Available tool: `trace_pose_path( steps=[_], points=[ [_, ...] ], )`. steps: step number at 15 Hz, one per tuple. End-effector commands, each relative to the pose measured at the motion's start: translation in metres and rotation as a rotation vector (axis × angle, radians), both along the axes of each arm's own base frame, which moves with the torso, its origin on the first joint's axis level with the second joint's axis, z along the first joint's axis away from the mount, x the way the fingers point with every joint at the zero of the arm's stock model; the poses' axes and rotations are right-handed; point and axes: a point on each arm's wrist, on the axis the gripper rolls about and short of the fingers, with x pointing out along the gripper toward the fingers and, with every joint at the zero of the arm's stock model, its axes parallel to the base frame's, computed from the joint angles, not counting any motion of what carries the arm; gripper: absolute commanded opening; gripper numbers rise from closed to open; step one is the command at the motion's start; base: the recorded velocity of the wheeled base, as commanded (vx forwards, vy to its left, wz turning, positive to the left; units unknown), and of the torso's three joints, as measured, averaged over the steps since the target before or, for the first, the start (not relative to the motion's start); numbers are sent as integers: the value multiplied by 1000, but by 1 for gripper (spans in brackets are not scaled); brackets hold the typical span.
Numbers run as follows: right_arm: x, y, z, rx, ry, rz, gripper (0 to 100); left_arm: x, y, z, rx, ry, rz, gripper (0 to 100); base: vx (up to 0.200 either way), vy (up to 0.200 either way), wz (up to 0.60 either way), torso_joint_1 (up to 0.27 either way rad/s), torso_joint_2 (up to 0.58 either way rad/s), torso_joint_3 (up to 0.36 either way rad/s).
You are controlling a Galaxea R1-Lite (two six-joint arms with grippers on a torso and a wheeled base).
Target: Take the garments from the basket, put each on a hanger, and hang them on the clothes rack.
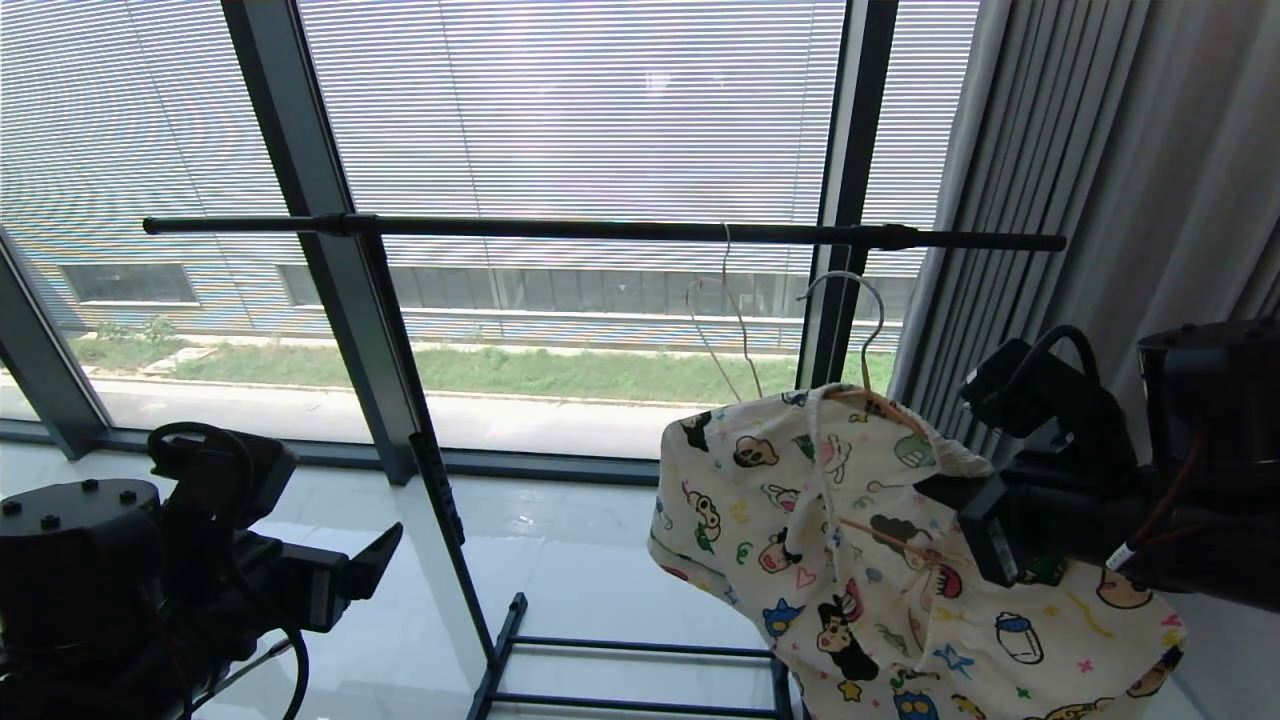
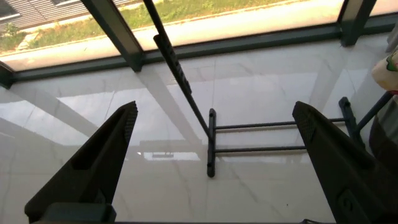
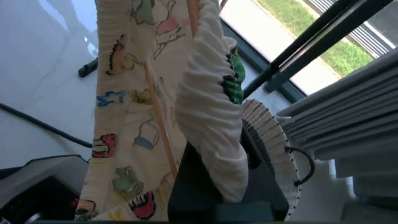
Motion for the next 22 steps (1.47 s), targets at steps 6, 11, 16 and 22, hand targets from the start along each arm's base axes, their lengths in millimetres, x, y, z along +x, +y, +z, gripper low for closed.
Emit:
trace_pose_path(
  steps=[6, 11, 16, 22],
  points=[
    [-7, -20, -32, -20, 117, -274, 0, 0, 1, 1, 12, -8, 35, 100, 0, 0, 0, 0, 0, 0],
    [-4, -37, -39, -27, 136, -367, 0, 0, 1, 1, 15, -8, 37, 100, 0, 0, 0, 0, 0, 0],
    [-20, -51, -39, -28, 113, -412, 0, 1, 2, 4, 44, -39, 127, 100, 0, 0, 0, 0, 0, 0],
    [-39, -62, -40, -40, 127, -414, 0, 1, 3, 4, 64, -43, 182, 100, 0, 0, 0, 0, 0, 0]
  ],
)
